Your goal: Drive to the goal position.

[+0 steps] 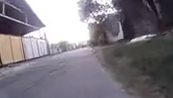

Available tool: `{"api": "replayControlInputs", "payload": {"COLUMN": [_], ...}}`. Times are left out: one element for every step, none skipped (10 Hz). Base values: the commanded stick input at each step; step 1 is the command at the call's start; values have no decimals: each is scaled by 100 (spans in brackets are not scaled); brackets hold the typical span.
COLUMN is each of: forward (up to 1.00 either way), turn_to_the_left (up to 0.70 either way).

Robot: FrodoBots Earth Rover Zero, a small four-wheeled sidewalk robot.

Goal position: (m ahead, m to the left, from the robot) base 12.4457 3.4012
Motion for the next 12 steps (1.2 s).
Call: {"api": "replayControlInputs", "payload": {"forward": [100,100,100,100,100,100,100,100,100,100,100,100], "turn_to_the_left": [0,0,0,0,0,0,0,0,0,0,0,0]}}
